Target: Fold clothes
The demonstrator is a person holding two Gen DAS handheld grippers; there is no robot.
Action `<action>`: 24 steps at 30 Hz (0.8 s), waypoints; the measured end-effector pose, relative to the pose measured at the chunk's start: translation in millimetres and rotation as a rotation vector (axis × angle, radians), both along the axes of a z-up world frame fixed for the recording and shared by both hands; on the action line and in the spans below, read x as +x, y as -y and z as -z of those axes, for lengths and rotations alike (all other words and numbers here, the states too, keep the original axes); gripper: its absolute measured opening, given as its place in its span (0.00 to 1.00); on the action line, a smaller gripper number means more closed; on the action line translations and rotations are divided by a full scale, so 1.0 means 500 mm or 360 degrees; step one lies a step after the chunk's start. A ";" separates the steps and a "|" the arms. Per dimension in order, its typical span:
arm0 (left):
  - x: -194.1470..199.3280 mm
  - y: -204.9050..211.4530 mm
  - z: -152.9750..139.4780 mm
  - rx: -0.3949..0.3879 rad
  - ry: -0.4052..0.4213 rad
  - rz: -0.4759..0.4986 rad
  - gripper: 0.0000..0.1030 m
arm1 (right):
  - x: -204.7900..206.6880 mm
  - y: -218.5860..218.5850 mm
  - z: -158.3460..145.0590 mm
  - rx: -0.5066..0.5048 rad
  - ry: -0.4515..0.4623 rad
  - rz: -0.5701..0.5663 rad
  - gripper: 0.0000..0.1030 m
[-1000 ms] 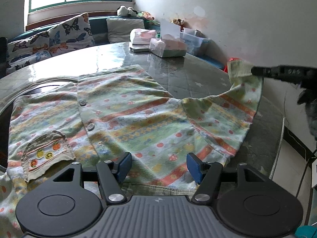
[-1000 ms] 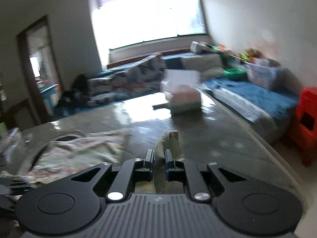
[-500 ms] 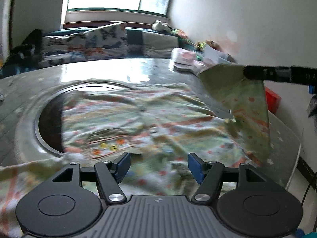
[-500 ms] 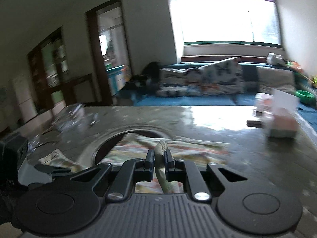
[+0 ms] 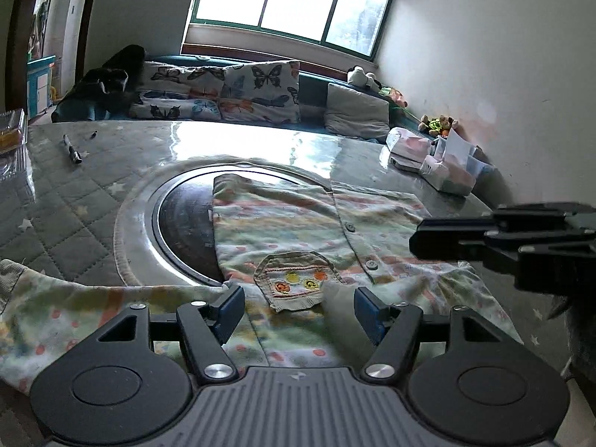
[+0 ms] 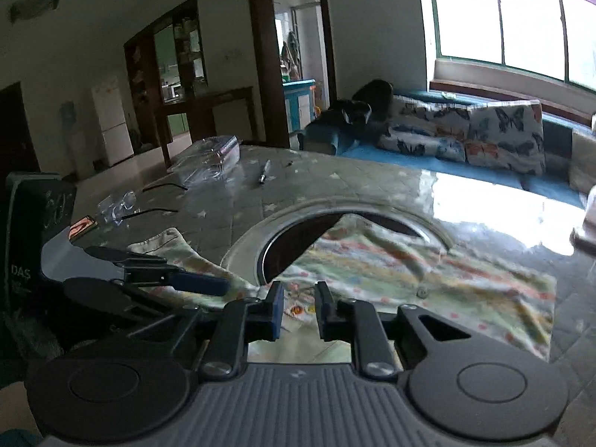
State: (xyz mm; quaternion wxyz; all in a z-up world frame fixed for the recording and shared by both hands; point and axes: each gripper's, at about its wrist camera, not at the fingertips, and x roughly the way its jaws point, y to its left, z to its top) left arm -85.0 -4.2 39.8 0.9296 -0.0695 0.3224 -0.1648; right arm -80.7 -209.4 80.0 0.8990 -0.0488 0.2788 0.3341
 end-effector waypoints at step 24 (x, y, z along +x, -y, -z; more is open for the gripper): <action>0.015 0.101 0.054 0.0114 -0.0119 0.0171 0.24 | -0.013 0.279 0.088 -0.0342 -0.0150 0.0502 0.24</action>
